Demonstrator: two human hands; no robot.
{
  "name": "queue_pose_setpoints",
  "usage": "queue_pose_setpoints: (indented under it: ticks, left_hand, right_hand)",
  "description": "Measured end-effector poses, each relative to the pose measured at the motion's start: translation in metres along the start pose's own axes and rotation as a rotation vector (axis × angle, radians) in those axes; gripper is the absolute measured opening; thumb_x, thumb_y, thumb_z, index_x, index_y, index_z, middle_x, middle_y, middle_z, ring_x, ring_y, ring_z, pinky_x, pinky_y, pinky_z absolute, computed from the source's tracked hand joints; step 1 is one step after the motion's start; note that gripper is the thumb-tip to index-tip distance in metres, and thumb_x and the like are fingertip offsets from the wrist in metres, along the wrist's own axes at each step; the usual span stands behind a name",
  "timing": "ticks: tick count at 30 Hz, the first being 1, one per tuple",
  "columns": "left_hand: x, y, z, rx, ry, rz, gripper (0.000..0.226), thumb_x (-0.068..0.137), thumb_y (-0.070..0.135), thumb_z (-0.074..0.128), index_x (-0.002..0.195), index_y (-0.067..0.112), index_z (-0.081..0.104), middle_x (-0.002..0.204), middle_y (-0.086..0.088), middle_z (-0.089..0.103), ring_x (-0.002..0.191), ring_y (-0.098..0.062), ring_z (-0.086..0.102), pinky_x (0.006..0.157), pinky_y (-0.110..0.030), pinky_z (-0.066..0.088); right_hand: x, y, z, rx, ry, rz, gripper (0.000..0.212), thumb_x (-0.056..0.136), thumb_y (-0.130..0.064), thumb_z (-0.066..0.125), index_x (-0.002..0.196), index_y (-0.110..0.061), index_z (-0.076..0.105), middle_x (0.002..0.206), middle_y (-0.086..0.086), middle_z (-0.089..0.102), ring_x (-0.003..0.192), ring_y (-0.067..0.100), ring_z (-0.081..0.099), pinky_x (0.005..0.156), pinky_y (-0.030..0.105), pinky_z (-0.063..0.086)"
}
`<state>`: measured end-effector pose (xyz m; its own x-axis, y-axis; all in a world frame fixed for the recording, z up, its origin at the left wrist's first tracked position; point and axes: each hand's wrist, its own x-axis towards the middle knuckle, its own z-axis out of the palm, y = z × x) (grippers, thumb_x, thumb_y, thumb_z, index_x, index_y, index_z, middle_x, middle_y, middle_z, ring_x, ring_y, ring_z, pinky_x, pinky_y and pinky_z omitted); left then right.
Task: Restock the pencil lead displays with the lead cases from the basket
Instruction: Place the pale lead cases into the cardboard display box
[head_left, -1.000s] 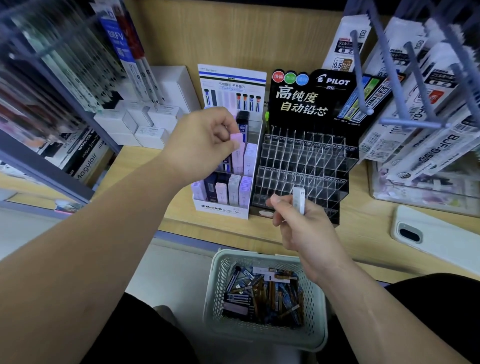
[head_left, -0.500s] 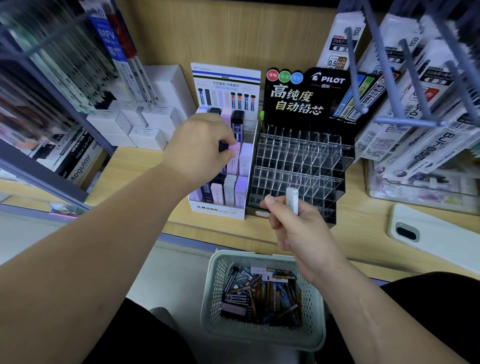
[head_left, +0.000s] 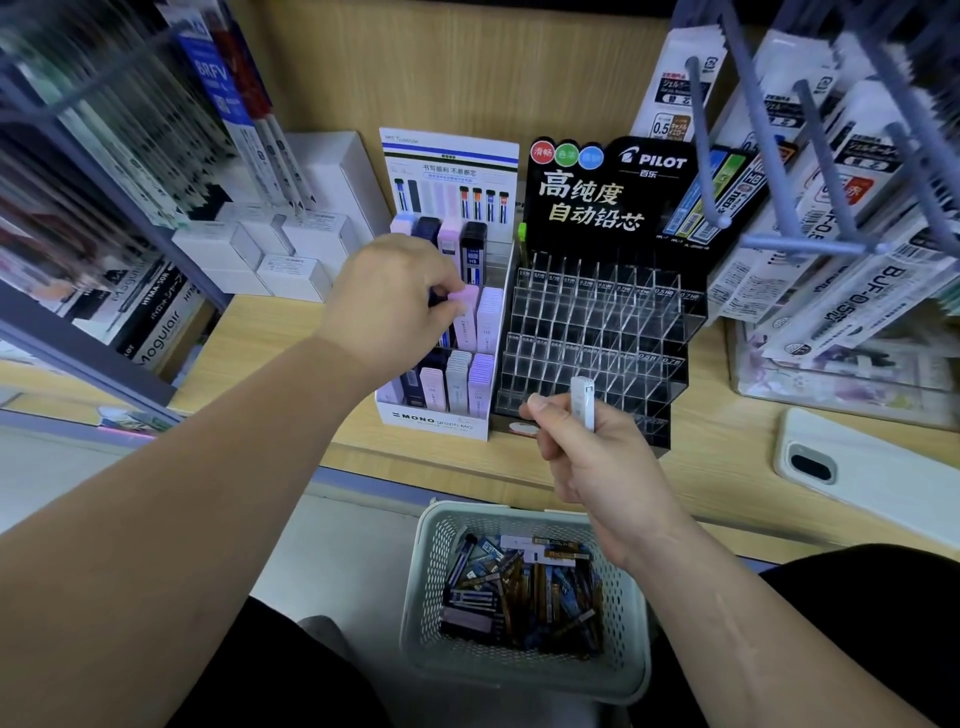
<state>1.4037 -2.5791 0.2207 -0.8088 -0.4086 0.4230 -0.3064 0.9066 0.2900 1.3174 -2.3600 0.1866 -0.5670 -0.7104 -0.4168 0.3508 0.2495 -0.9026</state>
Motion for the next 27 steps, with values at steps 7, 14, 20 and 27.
queue_pose_setpoints:
  ticks: [7, 14, 20, 27]
  left_hand:
    - [0.014, -0.001, -0.007, 0.022, -0.108, 0.067, 0.006, 0.078, 0.008, 0.079, 0.074, 0.005, 0.074, 0.073, -0.008, 0.069, 0.072, -0.03, 0.062, 0.068, -0.037, 0.051]
    - [0.02, -0.005, -0.008, 0.019, -0.166, 0.121, 0.007, 0.077, 0.007, 0.081, 0.075, 0.005, 0.074, 0.073, -0.007, 0.069, 0.071, -0.029, 0.063, 0.069, -0.034, 0.05]
    - [0.023, -0.006, -0.01, 0.009, -0.254, 0.117, 0.007, 0.078, 0.007, 0.08, 0.075, 0.005, 0.074, 0.076, -0.006, 0.069, 0.069, -0.021, 0.056, 0.07, -0.033, 0.046]
    - [0.012, -0.004, 0.004, 0.125, -0.144, 0.138, 0.007, 0.073, 0.014, 0.084, 0.075, 0.013, 0.078, 0.073, -0.004, 0.064, 0.075, -0.032, 0.059, 0.065, -0.045, 0.053]
  right_hand:
    - [-0.001, -0.001, -0.001, -0.03, -0.011, 0.005, 0.023, 0.093, -0.034, 0.068, 0.079, -0.017, 0.064, 0.078, 0.009, 0.054, 0.048, 0.01, 0.032, 0.048, 0.023, 0.031]
    - [-0.001, -0.001, -0.002, -0.029, -0.022, 0.01, 0.023, 0.092, -0.035, 0.068, 0.083, -0.014, 0.065, 0.075, 0.007, 0.051, 0.047, 0.009, 0.032, 0.047, 0.021, 0.03]
    - [-0.001, -0.001, -0.003, -0.024, -0.025, 0.019, 0.027, 0.093, -0.034, 0.068, 0.094, -0.007, 0.067, 0.073, 0.006, 0.05, 0.047, 0.009, 0.032, 0.046, 0.02, 0.03]
    - [-0.001, -0.002, -0.003, -0.028, -0.024, 0.013, 0.034, 0.094, -0.035, 0.066, 0.104, -0.003, 0.068, 0.071, 0.003, 0.05, 0.048, 0.009, 0.033, 0.047, 0.02, 0.03]
